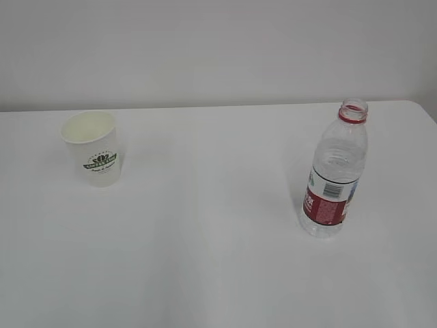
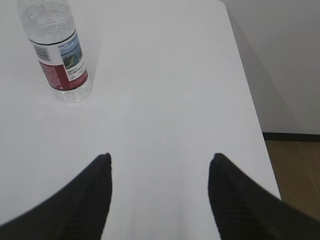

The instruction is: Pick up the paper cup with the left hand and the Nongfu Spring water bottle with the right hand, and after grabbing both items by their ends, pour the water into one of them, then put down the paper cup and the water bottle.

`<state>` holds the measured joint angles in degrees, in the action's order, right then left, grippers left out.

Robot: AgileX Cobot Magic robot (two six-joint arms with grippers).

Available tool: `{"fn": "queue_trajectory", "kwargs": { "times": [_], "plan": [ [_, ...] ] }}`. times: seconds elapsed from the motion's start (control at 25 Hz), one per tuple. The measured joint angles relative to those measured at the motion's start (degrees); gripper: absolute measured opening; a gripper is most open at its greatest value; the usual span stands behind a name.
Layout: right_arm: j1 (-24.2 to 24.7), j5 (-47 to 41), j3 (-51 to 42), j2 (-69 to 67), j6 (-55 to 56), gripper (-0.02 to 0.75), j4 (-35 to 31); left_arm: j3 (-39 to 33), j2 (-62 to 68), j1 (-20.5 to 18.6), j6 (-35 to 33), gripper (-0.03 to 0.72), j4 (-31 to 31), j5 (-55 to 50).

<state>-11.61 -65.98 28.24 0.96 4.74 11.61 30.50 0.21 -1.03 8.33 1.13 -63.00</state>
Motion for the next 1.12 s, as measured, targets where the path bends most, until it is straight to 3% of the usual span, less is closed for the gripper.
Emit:
{"fn": "queue_trajectory", "kwargs": {
  "times": [0.6, 1.12],
  "plan": [
    [0.0, 0.0, 0.0, 0.0, 0.0, 0.465, 0.0, 0.0, 0.0, 0.0, 0.0, 0.407, 0.0, 0.0],
    [0.0, 0.0, 0.0, 0.0, 0.0, 0.465, 0.0, 0.0, 0.0, 0.0, 0.0, 0.361, 0.0, 0.0]
  ]
}}
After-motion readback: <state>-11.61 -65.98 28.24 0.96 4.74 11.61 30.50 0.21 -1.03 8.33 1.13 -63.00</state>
